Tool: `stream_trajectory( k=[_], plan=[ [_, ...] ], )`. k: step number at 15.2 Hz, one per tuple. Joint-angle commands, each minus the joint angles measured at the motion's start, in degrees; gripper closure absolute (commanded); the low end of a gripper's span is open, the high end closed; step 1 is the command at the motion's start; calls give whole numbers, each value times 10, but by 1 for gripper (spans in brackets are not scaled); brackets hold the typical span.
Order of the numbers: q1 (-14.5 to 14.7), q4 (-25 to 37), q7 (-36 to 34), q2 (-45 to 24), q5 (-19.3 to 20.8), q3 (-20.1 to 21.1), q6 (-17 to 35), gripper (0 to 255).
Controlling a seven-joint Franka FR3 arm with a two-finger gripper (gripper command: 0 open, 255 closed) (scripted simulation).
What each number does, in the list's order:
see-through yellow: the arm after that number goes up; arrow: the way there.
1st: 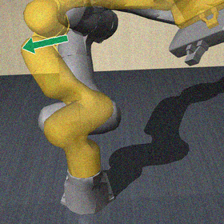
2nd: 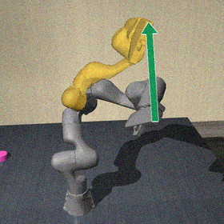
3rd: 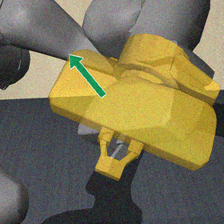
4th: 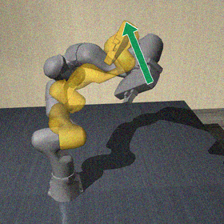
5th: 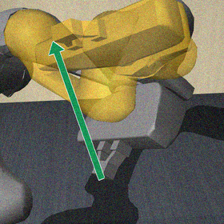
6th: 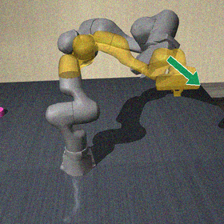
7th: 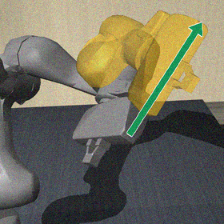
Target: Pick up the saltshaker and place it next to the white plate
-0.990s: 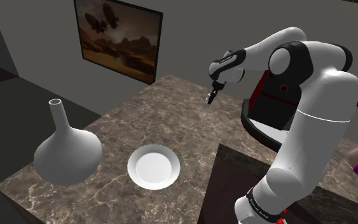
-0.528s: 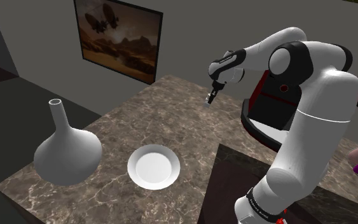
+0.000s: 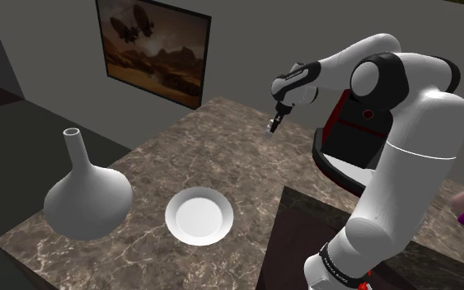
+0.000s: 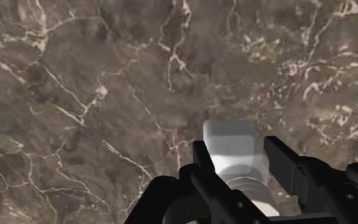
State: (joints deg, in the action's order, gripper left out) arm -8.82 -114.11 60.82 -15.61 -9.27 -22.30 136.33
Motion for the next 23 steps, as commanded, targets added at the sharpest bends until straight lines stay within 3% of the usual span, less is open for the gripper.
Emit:
stream_trajectory(
  k=[1, 23],
  plan=[
    [2, 4, -4, 9, 6, -2, -12, 255],
    [11, 96, -34, 76, 48, -13, -165, 255]
  ],
)
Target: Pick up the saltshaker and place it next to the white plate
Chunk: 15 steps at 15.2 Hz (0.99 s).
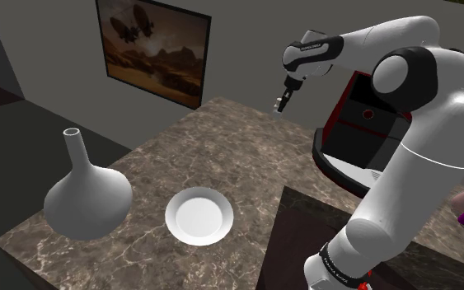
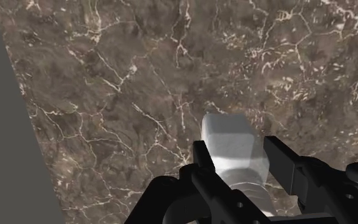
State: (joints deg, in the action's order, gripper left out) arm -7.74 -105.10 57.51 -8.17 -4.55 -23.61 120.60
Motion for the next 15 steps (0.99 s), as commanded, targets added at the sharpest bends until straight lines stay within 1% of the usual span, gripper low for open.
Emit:
stream_trajectory(
  k=[1, 6, 10, 15],
  plan=[
    [0, 12, -1, 3, 2, 0, -15, 255],
    [0, 38, -4, 9, 5, -1, -46, 255],
    [34, -16, -67, 55, 35, 20, -33, 255],
    [70, -66, -146, 99, 63, 53, -25, 255]
  ],
)
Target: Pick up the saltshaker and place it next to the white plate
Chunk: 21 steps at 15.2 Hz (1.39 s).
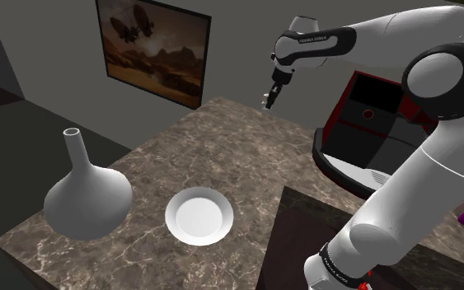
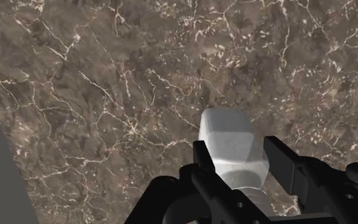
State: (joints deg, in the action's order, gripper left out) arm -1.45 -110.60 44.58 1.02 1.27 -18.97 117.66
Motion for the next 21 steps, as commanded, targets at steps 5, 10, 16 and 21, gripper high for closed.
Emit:
stream_trajectory(
  k=[5, 10, 16, 21],
  plan=[
    [38, -44, -93, 37, 23, 45, 6, 255],
    [68, -61, -167, 52, 33, 84, 4, 255],
    [105, -59, -253, 51, 39, 131, -3, 255],
    [136, -40, -323, 35, 42, 169, -12, 255]
  ],
)
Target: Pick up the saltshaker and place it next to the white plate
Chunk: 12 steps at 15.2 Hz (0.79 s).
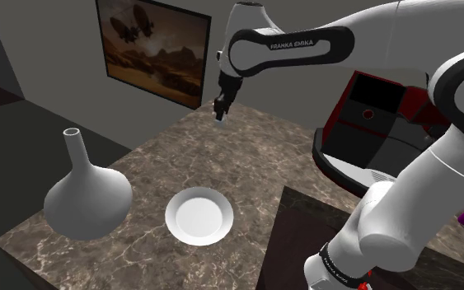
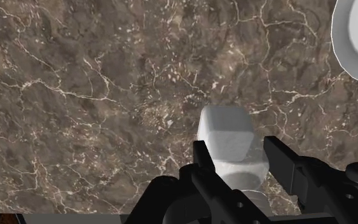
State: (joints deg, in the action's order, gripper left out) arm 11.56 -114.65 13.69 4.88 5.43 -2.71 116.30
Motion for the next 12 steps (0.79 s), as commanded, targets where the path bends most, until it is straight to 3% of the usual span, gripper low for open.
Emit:
stream_trajectory(
  k=[1, 12],
  plan=[
    [12, 7, -27, -9, 2, 14, -1, 255],
    [82, 117, -172, -96, 19, 85, -38, 255]
  ],
)
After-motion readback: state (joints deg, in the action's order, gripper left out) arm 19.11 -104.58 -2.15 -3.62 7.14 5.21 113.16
